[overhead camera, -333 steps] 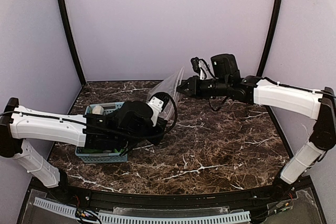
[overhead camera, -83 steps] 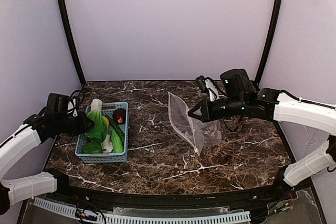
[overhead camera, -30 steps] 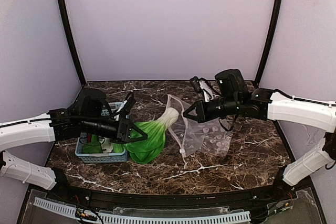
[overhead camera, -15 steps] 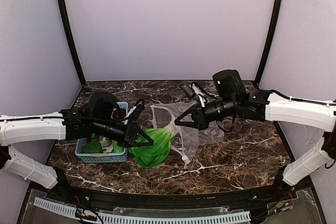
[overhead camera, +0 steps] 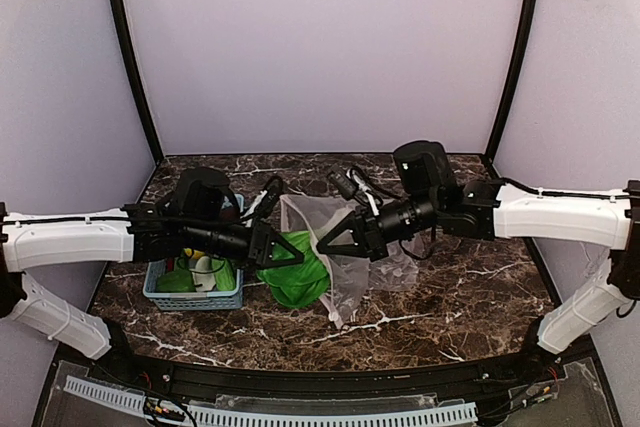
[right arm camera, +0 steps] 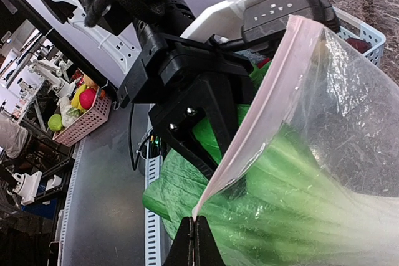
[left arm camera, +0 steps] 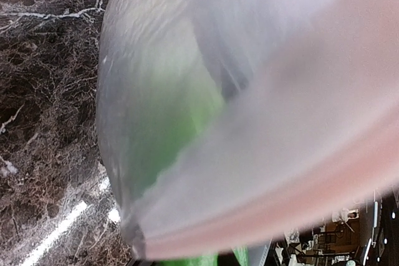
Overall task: Place the food in the zip-top bag and seal the zipper
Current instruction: Place the fake vegetable in the zipper food storage bag.
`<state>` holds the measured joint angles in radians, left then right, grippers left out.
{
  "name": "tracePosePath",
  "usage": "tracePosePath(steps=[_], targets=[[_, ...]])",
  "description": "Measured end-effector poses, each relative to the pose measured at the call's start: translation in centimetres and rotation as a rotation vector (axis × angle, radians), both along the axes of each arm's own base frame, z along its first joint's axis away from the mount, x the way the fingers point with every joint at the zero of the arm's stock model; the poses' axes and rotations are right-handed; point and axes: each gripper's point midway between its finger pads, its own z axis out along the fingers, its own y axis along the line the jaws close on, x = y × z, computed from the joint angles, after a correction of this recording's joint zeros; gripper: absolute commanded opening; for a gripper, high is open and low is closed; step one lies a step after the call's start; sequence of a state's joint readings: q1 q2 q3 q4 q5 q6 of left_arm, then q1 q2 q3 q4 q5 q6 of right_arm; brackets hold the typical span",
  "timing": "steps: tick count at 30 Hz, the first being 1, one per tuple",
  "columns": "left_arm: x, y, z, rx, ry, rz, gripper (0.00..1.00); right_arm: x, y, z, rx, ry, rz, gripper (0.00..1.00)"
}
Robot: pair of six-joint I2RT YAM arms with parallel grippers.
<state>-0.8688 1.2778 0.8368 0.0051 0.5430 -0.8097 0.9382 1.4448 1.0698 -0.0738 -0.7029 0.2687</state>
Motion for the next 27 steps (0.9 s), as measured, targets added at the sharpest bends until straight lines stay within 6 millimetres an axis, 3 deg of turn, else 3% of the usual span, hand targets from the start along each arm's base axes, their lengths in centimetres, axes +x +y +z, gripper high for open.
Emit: tracePosePath(steps=[7,12,18,22,27], targets=[[0.7,-1.7,-0.5,0.033,-0.033,0.012,0.12,-0.4,0.9,-0.9,-0.006,0.024,-0.005,0.0],[2.0,-1.0,-1.8,0.11,-0.08,0.083,0.21,0.6,0.9,-2.1,-0.029,0.067,-0.09,0.0],[2.9,-0.2,-2.6,0.173,-0.129,0.134,0.54,2.3,0.8,-4.7,-0.088,0.15,-0.225,0.0],[2.9,0.3,-2.4,0.188,-0.157,0.145,0.68,3.2,0.5,-6.4,-0.13,0.196,-0.303,0.0],[2.4,2.2,-0.6,0.172,-0.198,0.187,0.84,3.7,0.5,-7.2,-0.151,0.221,-0.345,0.0]])
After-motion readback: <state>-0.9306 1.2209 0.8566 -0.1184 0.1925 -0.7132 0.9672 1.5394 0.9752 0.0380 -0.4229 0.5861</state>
